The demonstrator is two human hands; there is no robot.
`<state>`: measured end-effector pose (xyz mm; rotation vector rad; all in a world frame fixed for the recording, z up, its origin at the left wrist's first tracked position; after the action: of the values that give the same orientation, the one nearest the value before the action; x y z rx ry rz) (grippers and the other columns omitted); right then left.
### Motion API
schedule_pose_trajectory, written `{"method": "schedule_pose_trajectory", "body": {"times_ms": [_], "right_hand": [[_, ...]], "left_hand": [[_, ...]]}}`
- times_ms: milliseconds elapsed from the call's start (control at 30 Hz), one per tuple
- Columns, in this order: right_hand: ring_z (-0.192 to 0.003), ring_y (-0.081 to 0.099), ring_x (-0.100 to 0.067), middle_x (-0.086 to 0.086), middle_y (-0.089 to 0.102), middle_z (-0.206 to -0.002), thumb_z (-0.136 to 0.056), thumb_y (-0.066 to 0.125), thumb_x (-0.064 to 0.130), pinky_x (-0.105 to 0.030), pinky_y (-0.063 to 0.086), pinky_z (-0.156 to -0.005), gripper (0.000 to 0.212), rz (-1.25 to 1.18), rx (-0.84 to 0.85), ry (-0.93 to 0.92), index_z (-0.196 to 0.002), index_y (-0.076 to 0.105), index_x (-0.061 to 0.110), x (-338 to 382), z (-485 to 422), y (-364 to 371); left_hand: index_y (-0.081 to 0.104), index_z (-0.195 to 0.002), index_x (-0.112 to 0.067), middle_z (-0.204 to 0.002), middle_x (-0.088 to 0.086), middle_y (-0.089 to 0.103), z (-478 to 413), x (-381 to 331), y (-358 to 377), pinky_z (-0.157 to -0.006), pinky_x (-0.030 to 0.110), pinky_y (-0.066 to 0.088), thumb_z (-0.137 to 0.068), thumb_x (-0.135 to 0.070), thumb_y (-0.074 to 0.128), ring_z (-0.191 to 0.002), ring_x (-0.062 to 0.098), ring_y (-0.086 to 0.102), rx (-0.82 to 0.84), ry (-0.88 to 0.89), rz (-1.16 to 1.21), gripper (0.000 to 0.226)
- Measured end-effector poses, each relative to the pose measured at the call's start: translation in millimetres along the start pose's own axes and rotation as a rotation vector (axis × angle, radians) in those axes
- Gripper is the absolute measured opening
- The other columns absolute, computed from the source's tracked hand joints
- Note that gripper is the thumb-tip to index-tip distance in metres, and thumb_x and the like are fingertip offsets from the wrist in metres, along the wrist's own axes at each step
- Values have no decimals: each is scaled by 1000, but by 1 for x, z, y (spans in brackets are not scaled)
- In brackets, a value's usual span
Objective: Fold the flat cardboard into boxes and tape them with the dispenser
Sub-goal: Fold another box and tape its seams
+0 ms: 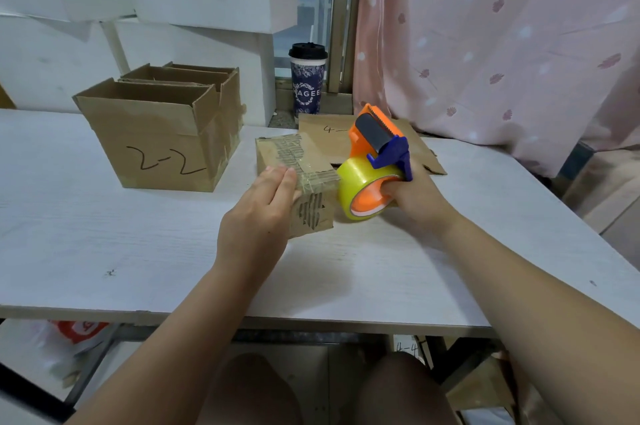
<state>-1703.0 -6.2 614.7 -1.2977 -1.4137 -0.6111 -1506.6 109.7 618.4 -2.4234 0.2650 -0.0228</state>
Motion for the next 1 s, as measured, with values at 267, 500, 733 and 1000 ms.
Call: {"method": "schedule_pose_trajectory", "body": {"times_ms": [267,500,733,1000], "right_hand": [[-69,61,5,22,67,-73,-67,53,1,-18,50,-64,52,41,-106,95,-85,67,48,-17,-1,-2],[-93,51,-13,0,45,-103,-78,66,5,-13,38,-72,35,301,-241,-45,-110,64,20,-12,4,-8],[-91,55,-7,11,61,-101,-71,63,-1,-21,45,-76,66,430,-376,-193,-131,47,22,3,21,-3],[-101,47,-7,10,50,-114,-68,66,-2,0,33,-81,58,495,-268,-248,-122,50,12,10,18,10]], "left_hand": [[50,-134,-4,-121,31,55,-1,-16,2,-67,49,58,-81,-4,69,-112,45,55,116,-116,-38,56],[54,-131,-27,-139,29,40,-6,-36,10,-103,57,32,-84,-19,63,-132,47,33,204,-274,-150,49],[67,-90,-6,-95,13,68,-19,-46,11,-78,39,49,-72,-9,72,-85,33,63,-17,-102,-133,19],[62,-98,-11,-97,6,66,-25,-40,21,-88,39,45,-84,-14,53,-93,31,60,32,-133,-153,17]]}}
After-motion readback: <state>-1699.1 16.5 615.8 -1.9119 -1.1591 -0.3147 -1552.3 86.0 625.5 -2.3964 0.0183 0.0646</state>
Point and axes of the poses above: each hand's wrist, its own z-axis away from the middle knuckle, its own y-axis out of the palm, x = y × z, the point moved 4 cm from there along -z, towards the middle knuckle
